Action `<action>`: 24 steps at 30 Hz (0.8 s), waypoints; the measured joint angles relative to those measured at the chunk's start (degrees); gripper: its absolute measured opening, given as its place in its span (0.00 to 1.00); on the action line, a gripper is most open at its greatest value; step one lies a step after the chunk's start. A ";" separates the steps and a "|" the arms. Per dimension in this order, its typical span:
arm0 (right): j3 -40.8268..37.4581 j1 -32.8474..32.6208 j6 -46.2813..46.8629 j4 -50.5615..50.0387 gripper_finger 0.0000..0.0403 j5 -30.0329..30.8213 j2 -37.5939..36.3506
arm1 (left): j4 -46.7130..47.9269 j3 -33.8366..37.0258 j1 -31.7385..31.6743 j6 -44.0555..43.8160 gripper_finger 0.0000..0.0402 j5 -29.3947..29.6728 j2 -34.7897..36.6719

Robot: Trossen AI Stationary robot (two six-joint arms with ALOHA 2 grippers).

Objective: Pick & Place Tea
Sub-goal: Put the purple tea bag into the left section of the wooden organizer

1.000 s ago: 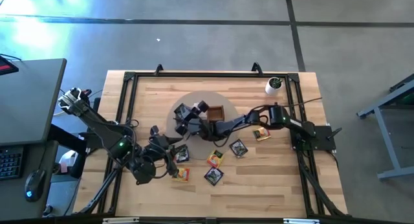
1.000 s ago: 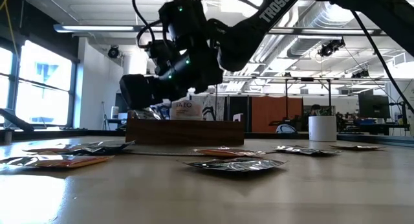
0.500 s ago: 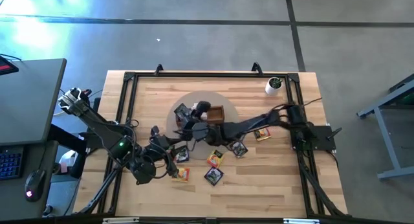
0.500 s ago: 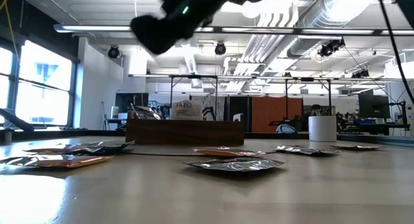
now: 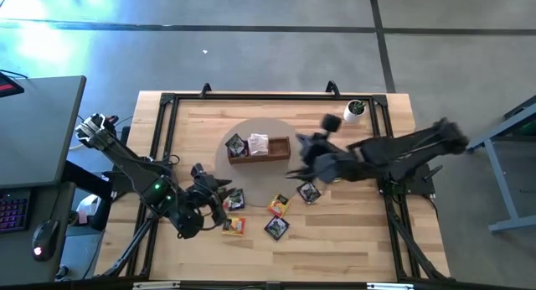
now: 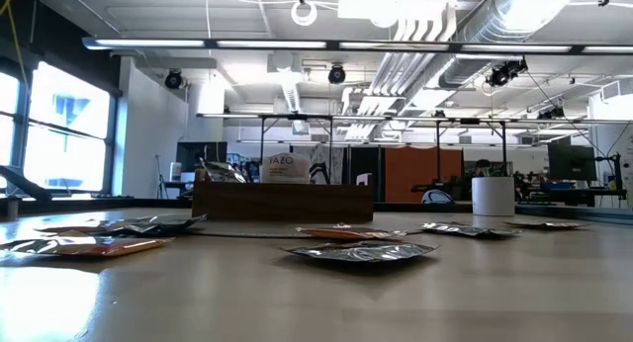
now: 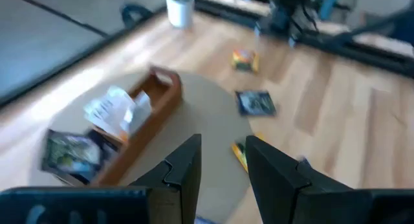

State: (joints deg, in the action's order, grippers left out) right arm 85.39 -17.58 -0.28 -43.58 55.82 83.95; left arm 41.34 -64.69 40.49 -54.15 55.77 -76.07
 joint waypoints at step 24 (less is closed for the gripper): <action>-53.95 -7.82 -6.36 68.28 0.01 -11.85 -14.00 | 6.26 -0.01 -22.33 12.57 0.30 -34.90 -15.78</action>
State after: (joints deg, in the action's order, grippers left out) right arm 31.44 -25.41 -6.63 24.70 43.97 69.95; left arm 47.60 -64.69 18.16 -41.58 20.87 -91.85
